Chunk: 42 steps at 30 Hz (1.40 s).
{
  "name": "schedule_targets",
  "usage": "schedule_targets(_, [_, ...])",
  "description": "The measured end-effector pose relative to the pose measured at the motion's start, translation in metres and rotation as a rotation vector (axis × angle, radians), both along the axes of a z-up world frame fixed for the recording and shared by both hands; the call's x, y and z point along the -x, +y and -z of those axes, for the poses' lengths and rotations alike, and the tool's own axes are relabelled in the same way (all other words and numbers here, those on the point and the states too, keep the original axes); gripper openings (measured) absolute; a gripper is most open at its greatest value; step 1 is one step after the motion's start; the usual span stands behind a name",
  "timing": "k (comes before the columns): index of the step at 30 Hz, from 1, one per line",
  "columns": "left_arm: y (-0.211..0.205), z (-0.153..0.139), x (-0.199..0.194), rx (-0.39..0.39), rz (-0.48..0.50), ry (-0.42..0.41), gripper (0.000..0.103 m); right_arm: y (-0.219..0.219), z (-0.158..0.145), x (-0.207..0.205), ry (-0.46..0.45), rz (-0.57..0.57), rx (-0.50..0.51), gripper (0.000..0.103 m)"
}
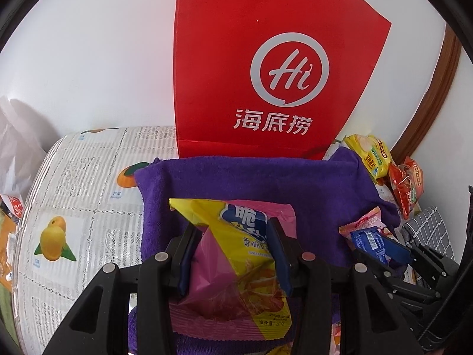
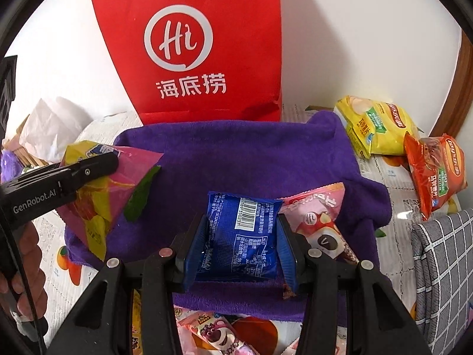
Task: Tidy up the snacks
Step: 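Open both grippers to drop the blue packet and pink-yellow bag on the towel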
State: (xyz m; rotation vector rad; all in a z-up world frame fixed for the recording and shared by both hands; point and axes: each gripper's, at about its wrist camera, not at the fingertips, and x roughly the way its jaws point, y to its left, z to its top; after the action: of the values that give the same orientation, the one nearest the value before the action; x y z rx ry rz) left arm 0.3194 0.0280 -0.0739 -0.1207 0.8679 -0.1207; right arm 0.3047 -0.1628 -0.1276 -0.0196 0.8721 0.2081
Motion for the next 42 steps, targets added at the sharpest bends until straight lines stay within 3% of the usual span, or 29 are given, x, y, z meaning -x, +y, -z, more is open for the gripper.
schedule_targets(11, [0.004, 0.011, -0.003, 0.033, 0.001, 0.055, 0.048, 0.006, 0.01, -0.008, 0.029, 0.008, 0.094, 0.047])
schedule_targets(20, [0.012, 0.004, 0.007, 0.031, -0.02, 0.074, 0.06, 0.002, 0.001, -0.001, 0.037, 0.014, 0.036, 0.058])
schedule_targets(32, [0.023, -0.029, 0.053, 0.01, -0.039, 0.04, 0.061, -0.011, -0.048, 0.055, -0.039, 0.036, 0.009, 0.058])
schedule_targets(42, [0.02, -0.056, 0.111, -0.02, -0.024, 0.005, 0.062, -0.026, -0.065, 0.111, -0.074, 0.098, -0.015, 0.058])
